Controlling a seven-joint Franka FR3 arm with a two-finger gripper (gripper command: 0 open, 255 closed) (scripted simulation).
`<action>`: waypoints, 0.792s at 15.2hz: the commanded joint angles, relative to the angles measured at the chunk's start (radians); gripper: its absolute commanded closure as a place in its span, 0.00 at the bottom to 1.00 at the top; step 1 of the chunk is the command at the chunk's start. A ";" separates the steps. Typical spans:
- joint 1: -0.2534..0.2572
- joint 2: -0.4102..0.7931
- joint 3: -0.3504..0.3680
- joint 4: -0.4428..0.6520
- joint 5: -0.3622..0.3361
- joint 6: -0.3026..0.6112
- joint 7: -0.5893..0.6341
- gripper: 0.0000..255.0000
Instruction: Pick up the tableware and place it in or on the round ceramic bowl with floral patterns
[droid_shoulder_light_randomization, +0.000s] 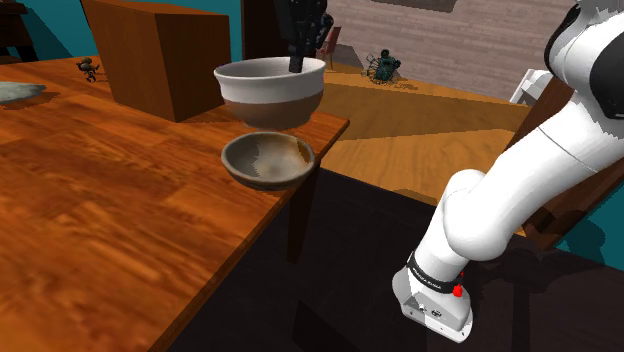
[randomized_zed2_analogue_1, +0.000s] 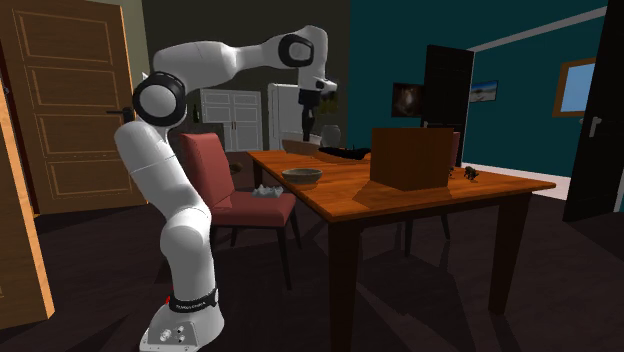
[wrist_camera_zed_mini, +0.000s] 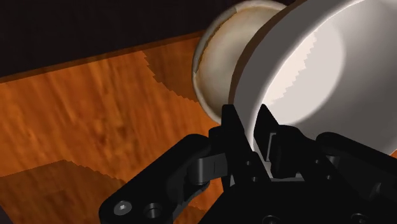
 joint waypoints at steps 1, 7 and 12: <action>0.000 -0.020 0.000 -0.047 0.001 0.027 -0.008 1.00; 0.001 -0.059 0.003 -0.167 0.004 0.107 -0.028 1.00; 0.002 -0.086 0.006 -0.263 0.007 0.174 -0.043 1.00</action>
